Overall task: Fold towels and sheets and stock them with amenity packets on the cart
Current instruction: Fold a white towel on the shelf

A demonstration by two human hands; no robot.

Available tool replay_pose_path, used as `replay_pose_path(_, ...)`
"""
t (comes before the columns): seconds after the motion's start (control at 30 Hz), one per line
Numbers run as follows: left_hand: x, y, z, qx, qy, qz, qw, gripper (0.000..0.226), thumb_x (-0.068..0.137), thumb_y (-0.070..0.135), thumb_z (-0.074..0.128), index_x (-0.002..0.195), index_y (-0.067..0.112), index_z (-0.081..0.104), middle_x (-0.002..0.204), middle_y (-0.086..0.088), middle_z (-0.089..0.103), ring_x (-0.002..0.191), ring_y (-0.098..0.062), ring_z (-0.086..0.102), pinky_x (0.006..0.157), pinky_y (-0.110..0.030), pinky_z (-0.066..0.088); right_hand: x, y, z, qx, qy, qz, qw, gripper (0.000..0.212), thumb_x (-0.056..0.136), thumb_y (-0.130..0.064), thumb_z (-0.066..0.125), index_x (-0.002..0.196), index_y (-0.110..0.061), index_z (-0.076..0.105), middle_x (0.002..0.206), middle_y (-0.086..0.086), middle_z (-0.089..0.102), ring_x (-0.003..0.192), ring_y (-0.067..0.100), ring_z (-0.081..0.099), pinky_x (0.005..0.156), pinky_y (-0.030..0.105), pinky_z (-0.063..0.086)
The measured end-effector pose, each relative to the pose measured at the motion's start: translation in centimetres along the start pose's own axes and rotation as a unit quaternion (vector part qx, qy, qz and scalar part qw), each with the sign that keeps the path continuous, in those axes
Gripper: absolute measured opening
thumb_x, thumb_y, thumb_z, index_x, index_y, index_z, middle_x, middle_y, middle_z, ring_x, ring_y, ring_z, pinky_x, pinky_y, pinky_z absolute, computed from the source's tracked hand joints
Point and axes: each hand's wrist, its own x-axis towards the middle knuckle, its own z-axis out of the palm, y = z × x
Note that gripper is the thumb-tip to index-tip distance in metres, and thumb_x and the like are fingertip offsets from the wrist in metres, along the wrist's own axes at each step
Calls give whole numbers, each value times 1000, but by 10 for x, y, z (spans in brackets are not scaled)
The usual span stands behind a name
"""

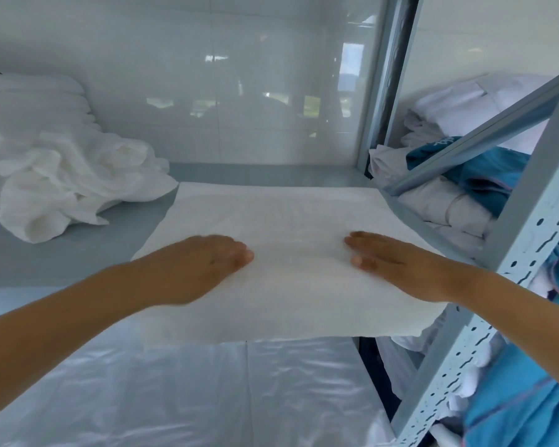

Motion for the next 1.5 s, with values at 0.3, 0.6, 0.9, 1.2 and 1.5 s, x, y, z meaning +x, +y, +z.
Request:
replay_pose_path(0.3,82,-27,0,80,-37,-42,995,79,93,76,14,162,38,9,171,9,3,157,-16,2,126,-49,6,83,-19,0,-55,-26,-12,998,63,104,-63,26,162,-41,16,169,-18,9,156,5,3,126,33,0)
replay_pose_path(0.6,15,-7,13,85,-42,-32,995,90,82,82,3,161,42,-2,170,14,-8,157,-12,-6,127,-46,3,23,-32,21,-90,-11,-45,995,75,93,-82,12,160,-49,1,167,-27,-5,153,-3,-8,126,32,0)
replay_pose_path(0.9,-6,-12,23,124,5,10,992,83,86,83,1,159,46,-8,168,19,-11,156,-8,-8,127,-43,5,-1,-28,33,-140,35,-83,986,76,92,-85,7,158,-51,-7,165,-31,-11,151,-9,-13,127,31,4)
replay_pose_path(1.2,-19,-24,28,135,55,12,989,87,85,88,7,160,46,-6,168,22,-7,155,-3,-4,126,-38,8,-4,4,21,-153,42,-97,983,81,91,-86,26,157,-52,-7,165,-32,-8,150,-11,-10,125,29,5)
replay_pose_path(1.5,-53,-44,29,161,119,-13,980,88,89,86,15,162,37,11,168,17,9,155,-7,14,124,-37,18,-33,39,11,-164,83,-71,980,81,95,-72,45,161,-46,5,166,-30,3,151,-10,0,127,33,17)
